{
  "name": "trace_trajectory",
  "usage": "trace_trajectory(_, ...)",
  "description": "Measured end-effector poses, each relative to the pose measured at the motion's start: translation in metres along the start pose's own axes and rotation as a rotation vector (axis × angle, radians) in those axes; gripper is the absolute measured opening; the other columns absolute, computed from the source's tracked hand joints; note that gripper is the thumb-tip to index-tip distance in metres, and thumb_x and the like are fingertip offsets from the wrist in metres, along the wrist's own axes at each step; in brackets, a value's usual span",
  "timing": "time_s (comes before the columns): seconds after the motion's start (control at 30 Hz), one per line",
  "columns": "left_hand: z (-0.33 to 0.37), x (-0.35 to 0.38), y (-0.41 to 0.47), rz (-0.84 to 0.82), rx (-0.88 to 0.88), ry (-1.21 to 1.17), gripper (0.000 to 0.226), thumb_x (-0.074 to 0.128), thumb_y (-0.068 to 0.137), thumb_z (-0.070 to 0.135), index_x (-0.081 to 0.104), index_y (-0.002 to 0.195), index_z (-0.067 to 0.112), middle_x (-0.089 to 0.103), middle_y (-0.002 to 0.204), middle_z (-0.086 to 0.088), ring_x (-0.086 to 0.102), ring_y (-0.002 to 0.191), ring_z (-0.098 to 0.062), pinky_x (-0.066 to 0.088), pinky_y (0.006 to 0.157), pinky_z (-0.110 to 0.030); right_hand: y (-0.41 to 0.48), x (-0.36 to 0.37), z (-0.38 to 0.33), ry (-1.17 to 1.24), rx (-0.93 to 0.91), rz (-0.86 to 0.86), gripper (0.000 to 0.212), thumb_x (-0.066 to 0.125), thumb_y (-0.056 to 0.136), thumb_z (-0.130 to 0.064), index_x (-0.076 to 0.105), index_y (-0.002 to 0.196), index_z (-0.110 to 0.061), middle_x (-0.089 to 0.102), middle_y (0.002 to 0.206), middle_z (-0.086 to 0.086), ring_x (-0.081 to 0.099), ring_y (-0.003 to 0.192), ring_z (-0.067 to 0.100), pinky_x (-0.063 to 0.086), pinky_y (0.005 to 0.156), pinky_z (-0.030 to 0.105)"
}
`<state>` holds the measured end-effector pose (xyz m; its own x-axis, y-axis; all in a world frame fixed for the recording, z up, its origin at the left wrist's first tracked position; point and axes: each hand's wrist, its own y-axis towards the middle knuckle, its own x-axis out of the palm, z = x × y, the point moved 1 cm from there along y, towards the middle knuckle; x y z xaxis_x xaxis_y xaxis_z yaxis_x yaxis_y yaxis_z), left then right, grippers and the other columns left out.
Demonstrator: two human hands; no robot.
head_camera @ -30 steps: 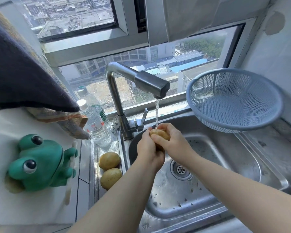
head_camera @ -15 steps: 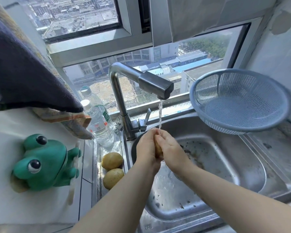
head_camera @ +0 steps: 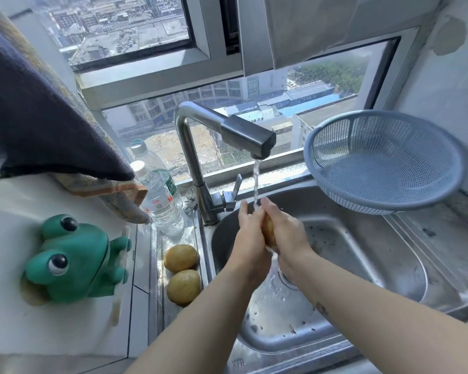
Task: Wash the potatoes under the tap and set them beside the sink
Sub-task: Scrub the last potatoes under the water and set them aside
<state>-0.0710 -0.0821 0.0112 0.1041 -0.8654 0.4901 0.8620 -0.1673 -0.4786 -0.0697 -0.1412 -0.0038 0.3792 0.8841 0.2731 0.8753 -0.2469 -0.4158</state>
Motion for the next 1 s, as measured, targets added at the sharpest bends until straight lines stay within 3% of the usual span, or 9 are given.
trace_trajectory(0.07,-0.005,0.001,-0.002,-0.012,0.004,0.001,0.052,0.045,0.101,0.028,0.024,0.147,0.04,0.056,0.131,0.0,0.055,0.119,-0.019,0.042,0.103,-0.039,0.003,0.003,-0.002,0.083,0.049,0.056,0.035,0.061,0.087,-0.042,0.073,0.077,-0.011,0.075,0.083,0.01,0.071,0.084,0.024,0.055,0.078,0.036)
trace_trajectory(0.13,-0.006,-0.005,0.0,-0.026,0.042,0.044,0.049,0.048,0.099,0.029,0.028,0.143,0.039,0.057,0.13,-0.003,0.058,0.113,-0.02,0.048,0.091,-0.035,0.004,0.007,-0.004,0.056,0.043,0.064,0.039,0.052,0.091,-0.042,0.071,0.075,-0.012,0.074,0.082,0.01,0.07,0.086,0.028,0.055,0.085,0.043)
trace_trajectory(0.3,0.004,-0.014,0.012,0.036,0.165,-0.037,0.034,0.062,0.088,0.024,0.055,0.119,0.009,0.064,0.084,0.0,0.064,0.076,-0.01,0.051,0.061,-0.022,-0.006,0.016,-0.004,-0.136,-0.119,-0.091,0.034,0.035,0.1,-0.033,0.066,0.095,-0.019,0.069,0.096,0.004,0.063,0.099,0.019,0.05,0.093,0.036)
trace_trajectory(0.4,0.006,-0.014,0.017,0.098,0.058,-0.157,0.015,0.063,0.086,0.028,0.064,0.082,0.014,0.059,0.067,0.003,0.057,0.063,-0.009,0.047,0.056,-0.021,-0.011,0.014,0.005,-0.26,-0.203,-0.178,0.032,0.037,0.099,-0.041,0.058,0.117,-0.026,0.066,0.113,0.001,0.06,0.111,0.015,0.044,0.103,0.041)
trace_trajectory(0.5,0.006,-0.014,0.018,0.123,-0.067,-0.201,0.024,0.06,0.087,0.035,0.063,0.072,0.018,0.057,0.06,0.003,0.056,0.054,-0.01,0.046,0.05,-0.022,-0.017,0.005,0.006,-0.309,-0.27,-0.235,0.024,0.039,0.1,-0.033,0.05,0.121,-0.026,0.061,0.117,0.001,0.058,0.112,0.013,0.045,0.102,0.038)
trace_trajectory(0.6,0.008,-0.014,0.018,0.111,-0.133,-0.219,0.023,0.05,0.093,0.029,0.066,0.081,0.018,0.059,0.062,-0.001,0.059,0.055,-0.014,0.05,0.049,-0.023,-0.019,-0.002,0.004,-0.358,-0.311,-0.282,0.02,0.044,0.099,-0.027,0.045,0.119,-0.025,0.06,0.116,0.004,0.059,0.111,0.014,0.047,0.1,0.038)
trace_trajectory(0.73,0.007,-0.017,0.018,0.082,-0.187,-0.239,0.023,0.048,0.097,0.028,0.063,0.095,0.012,0.065,0.068,-0.007,0.066,0.06,-0.018,0.054,0.051,-0.026,-0.009,-0.006,-0.003,-0.293,-0.186,-0.296,0.022,0.061,0.09,-0.023,0.048,0.107,-0.029,0.062,0.116,0.008,0.061,0.107,0.016,0.049,0.098,0.037)
trace_trajectory(0.9,0.006,-0.018,0.018,0.062,-0.168,-0.199,0.02,0.05,0.096,0.025,0.063,0.099,0.01,0.066,0.087,-0.01,0.066,0.09,-0.024,0.055,0.081,-0.036,-0.001,0.002,-0.014,-0.365,-0.176,-0.273,0.029,0.069,0.079,-0.023,0.064,0.107,-0.018,0.07,0.097,-0.001,0.066,0.093,0.01,0.053,0.084,0.026)
trace_trajectory(1.0,0.006,-0.013,0.011,0.055,-0.104,-0.154,0.021,0.052,0.096,0.027,0.065,0.092,0.011,0.064,0.085,-0.008,0.063,0.092,-0.021,0.049,0.086,-0.034,0.002,0.008,-0.015,-0.358,-0.219,-0.164,0.021,0.062,0.085,-0.029,0.067,0.098,-0.014,0.07,0.09,0.005,0.067,0.09,0.018,0.054,0.087,0.035)
